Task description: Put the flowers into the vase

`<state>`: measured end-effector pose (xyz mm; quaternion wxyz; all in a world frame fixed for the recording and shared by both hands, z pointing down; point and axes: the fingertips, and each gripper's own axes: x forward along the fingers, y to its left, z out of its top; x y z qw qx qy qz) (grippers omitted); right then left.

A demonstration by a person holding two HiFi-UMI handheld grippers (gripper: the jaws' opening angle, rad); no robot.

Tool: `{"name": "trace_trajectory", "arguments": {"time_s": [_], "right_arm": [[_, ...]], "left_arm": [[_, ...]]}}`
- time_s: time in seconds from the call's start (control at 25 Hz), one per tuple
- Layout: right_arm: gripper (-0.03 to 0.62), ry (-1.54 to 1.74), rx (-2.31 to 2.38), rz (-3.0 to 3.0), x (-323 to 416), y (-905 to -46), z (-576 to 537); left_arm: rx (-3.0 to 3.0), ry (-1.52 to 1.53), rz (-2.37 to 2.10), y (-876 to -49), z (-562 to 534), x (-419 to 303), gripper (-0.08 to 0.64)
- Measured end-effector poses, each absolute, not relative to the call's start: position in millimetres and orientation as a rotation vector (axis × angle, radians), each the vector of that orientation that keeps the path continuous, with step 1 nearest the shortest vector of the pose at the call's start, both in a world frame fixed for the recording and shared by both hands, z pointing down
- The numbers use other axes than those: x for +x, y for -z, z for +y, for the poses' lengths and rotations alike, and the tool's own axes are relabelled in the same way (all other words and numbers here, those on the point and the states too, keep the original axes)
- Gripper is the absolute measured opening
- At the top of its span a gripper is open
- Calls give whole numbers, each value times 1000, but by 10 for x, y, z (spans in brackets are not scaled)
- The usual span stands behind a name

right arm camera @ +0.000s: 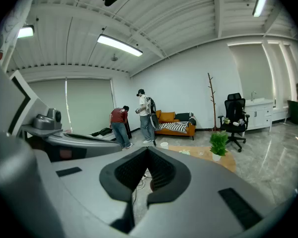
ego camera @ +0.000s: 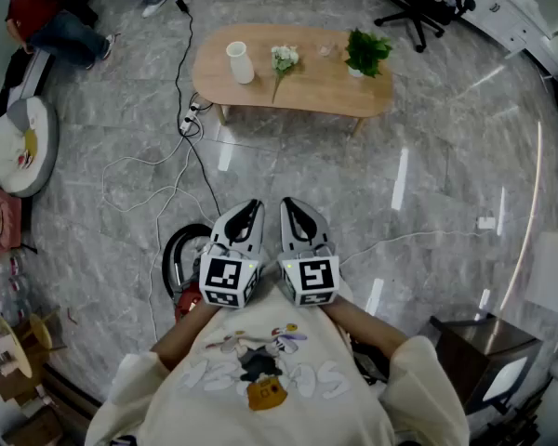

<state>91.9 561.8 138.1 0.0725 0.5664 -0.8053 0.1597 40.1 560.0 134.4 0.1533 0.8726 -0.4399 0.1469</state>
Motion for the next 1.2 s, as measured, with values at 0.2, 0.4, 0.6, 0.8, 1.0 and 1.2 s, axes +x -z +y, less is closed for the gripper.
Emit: {"name": "trace_trajectory", "arguments": {"time_s": [0.2, 0.4, 0.6, 0.8, 1.0, 1.2], "right_arm": [[6, -508, 1710, -2395, 856, -1436, 5588], [6, -530, 1679, -2414, 728, -1490, 5539], [6, -579, 1684, -2426, 621, -1508, 5495], [6, -573, 1669, -2395, 432, -1558, 5429], [6, -581, 1653, -2382, 154, -1571, 5379], [6, -582, 1630, -2364, -222, -1695, 5425]], "left_arm": [[2486, -425, -1260, -1357, 5585, 263, 34], [2481, -415, -1283, -1362, 5535, 145, 34], [2447, -402, -1292, -1385, 5481, -18, 34], [2429, -383, -1296, -1388, 5412, -227, 34], [2388, -352, -1289, -1384, 5344, -529, 34], [2376, -322, -1273, -1410, 5326, -893, 34]]}}
